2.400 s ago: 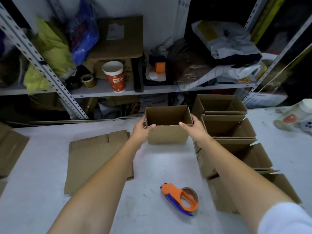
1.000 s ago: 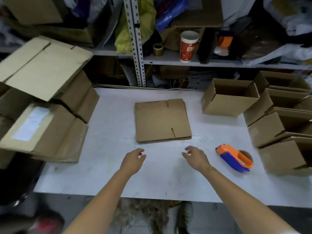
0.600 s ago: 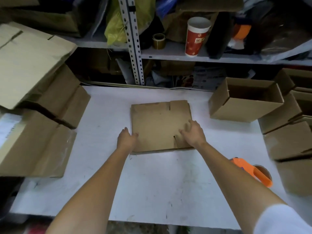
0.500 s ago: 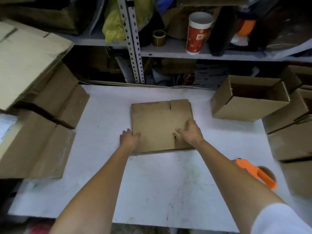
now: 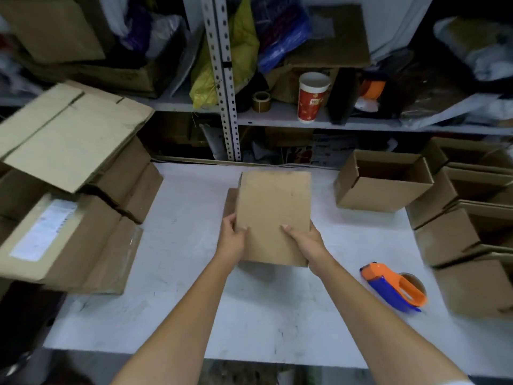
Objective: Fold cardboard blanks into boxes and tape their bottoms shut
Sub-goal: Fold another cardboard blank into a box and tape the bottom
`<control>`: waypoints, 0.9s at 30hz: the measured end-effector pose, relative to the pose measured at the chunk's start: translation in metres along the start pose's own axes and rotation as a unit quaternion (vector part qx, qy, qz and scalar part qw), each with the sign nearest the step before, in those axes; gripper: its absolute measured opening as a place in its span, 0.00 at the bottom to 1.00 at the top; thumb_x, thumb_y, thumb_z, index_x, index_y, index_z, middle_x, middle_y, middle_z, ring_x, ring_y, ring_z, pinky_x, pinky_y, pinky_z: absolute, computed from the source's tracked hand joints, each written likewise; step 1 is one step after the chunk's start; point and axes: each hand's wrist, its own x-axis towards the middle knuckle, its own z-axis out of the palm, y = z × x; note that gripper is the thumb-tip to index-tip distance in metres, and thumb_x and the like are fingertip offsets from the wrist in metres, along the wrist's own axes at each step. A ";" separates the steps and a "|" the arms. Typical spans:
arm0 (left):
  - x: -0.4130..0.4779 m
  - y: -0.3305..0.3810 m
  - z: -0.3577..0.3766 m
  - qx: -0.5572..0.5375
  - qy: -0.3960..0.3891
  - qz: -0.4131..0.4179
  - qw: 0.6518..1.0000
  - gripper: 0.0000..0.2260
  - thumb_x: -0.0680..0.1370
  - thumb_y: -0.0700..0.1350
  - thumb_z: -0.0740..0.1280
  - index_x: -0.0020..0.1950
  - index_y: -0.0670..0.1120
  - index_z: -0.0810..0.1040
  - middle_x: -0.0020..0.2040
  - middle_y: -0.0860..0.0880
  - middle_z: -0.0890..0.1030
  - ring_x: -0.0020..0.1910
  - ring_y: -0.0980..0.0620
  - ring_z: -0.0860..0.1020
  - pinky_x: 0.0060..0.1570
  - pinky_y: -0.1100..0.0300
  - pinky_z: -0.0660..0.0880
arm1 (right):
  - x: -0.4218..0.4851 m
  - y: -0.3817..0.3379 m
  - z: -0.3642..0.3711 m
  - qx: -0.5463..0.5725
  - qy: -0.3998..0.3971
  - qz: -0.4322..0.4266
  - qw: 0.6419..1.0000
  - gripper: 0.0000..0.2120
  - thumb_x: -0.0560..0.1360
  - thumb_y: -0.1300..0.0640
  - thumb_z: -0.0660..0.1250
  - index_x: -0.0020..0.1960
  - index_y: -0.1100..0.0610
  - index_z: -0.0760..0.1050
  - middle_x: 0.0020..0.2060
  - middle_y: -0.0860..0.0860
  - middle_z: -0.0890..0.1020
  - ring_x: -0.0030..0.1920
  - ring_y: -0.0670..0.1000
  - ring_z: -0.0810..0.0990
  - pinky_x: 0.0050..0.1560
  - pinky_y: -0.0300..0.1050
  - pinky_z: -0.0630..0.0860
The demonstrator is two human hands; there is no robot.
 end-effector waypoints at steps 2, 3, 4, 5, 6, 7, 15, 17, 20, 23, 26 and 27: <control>-0.022 -0.001 -0.011 -0.043 -0.019 0.011 0.999 0.18 0.82 0.46 0.65 0.70 0.50 0.64 0.71 0.48 0.72 0.61 0.51 0.74 0.59 0.53 0.74 | -0.029 -0.005 -0.013 -0.043 -0.016 -0.077 0.996 0.30 0.71 0.49 0.78 0.68 0.42 0.69 0.59 0.43 0.81 0.57 0.47 0.81 0.54 0.45 0.79; -0.033 -0.002 -0.016 -0.065 -0.037 0.015 0.997 0.22 0.81 0.47 0.67 0.72 0.53 0.62 0.72 0.50 0.71 0.63 0.51 0.74 0.60 0.50 0.76 | -0.044 -0.008 -0.020 -0.083 -0.020 -0.115 0.990 0.33 0.70 0.49 0.79 0.70 0.39 0.67 0.60 0.41 0.80 0.59 0.45 0.80 0.54 0.43 0.79; -0.045 -0.001 -0.022 -0.081 -0.061 0.018 0.995 0.28 0.80 0.48 0.68 0.76 0.57 0.58 0.73 0.54 0.70 0.65 0.51 0.73 0.58 0.51 0.78 | -0.058 -0.007 -0.028 -0.127 -0.018 -0.145 0.981 0.38 0.69 0.48 0.79 0.72 0.37 0.64 0.61 0.42 0.78 0.61 0.45 0.78 0.56 0.44 0.79; -0.057 0.000 -0.026 -0.087 -0.089 0.020 0.992 0.33 0.79 0.49 0.69 0.78 0.61 0.54 0.72 0.57 0.69 0.66 0.52 0.73 0.52 0.55 0.81 | -0.071 -0.006 -0.036 -0.173 -0.011 -0.158 0.972 0.43 0.67 0.47 0.79 0.74 0.34 0.59 0.64 0.43 0.76 0.64 0.47 0.76 0.59 0.48 0.78; -0.070 0.002 -0.030 -0.078 -0.116 0.022 0.990 0.36 0.79 0.49 0.71 0.78 0.65 0.51 0.71 0.59 0.68 0.65 0.53 0.73 0.46 0.59 0.81 | -0.083 -0.003 -0.044 -0.204 -0.007 -0.158 0.966 0.49 0.65 0.46 0.79 0.76 0.31 0.53 0.66 0.45 0.74 0.66 0.48 0.74 0.63 0.52 0.76; -0.081 0.003 -0.031 -0.058 -0.137 0.023 0.989 0.36 0.78 0.50 0.71 0.77 0.66 0.51 0.70 0.59 0.68 0.63 0.54 0.73 0.45 0.61 0.80 | -0.097 0.000 -0.050 -0.224 -0.010 -0.151 0.963 0.53 0.66 0.47 0.78 0.77 0.30 0.46 0.66 0.44 0.72 0.66 0.47 0.73 0.65 0.53 0.75; -0.140 -0.020 -0.020 0.126 -0.220 0.080 0.964 0.35 0.79 0.53 0.69 0.74 0.76 0.51 0.66 0.65 0.70 0.62 0.57 0.73 0.66 0.51 0.73 | -0.165 0.045 -0.100 -0.233 -0.013 -0.142 0.962 0.52 0.72 0.51 0.76 0.76 0.28 0.40 0.66 0.29 0.70 0.64 0.39 0.74 0.63 0.44 0.76; -0.150 -0.024 -0.011 0.134 -0.224 0.091 0.961 0.33 0.78 0.53 0.70 0.70 0.79 0.54 0.64 0.68 0.70 0.64 0.56 0.72 0.66 0.52 0.73 | -0.171 0.056 -0.110 -0.247 -0.008 -0.142 0.959 0.42 0.71 0.49 0.73 0.75 0.31 0.53 0.61 0.30 0.76 0.63 0.42 0.76 0.60 0.45 0.79; -0.162 -0.023 0.010 0.101 -0.209 0.085 0.969 0.22 0.80 0.54 0.66 0.68 0.75 0.63 0.64 0.65 0.71 0.66 0.54 0.71 0.67 0.55 0.70 | -0.175 0.066 -0.125 -0.237 0.011 -0.155 0.959 0.38 0.72 0.55 0.74 0.70 0.28 0.61 0.60 0.30 0.76 0.63 0.38 0.75 0.59 0.37 0.77; -0.171 -0.016 0.035 0.073 -0.188 0.065 0.977 0.18 0.81 0.57 0.61 0.70 0.69 0.67 0.68 0.58 0.71 0.68 0.53 0.70 0.64 0.58 0.72 | -0.172 0.068 -0.141 -0.217 0.044 -0.151 0.963 0.36 0.72 0.58 0.75 0.69 0.31 0.64 0.61 0.32 0.77 0.63 0.37 0.75 0.55 0.30 0.75; -0.177 -0.017 0.056 0.074 -0.178 0.060 0.979 0.17 0.81 0.58 0.61 0.71 0.66 0.67 0.67 0.56 0.74 0.65 0.55 0.73 0.50 0.70 0.74 | -0.169 0.067 -0.153 -0.172 0.041 -0.138 0.975 0.32 0.69 0.48 0.77 0.69 0.39 0.68 0.60 0.36 0.78 0.63 0.41 0.76 0.59 0.40 0.78; -0.178 -0.020 0.061 0.071 -0.171 0.057 0.981 0.16 0.81 0.58 0.62 0.69 0.65 0.68 0.66 0.56 0.74 0.64 0.55 0.74 0.48 0.71 0.75 | -0.167 0.065 -0.156 -0.160 0.039 -0.129 0.978 0.34 0.68 0.42 0.77 0.70 0.42 0.69 0.61 0.37 0.78 0.63 0.41 0.76 0.61 0.43 0.78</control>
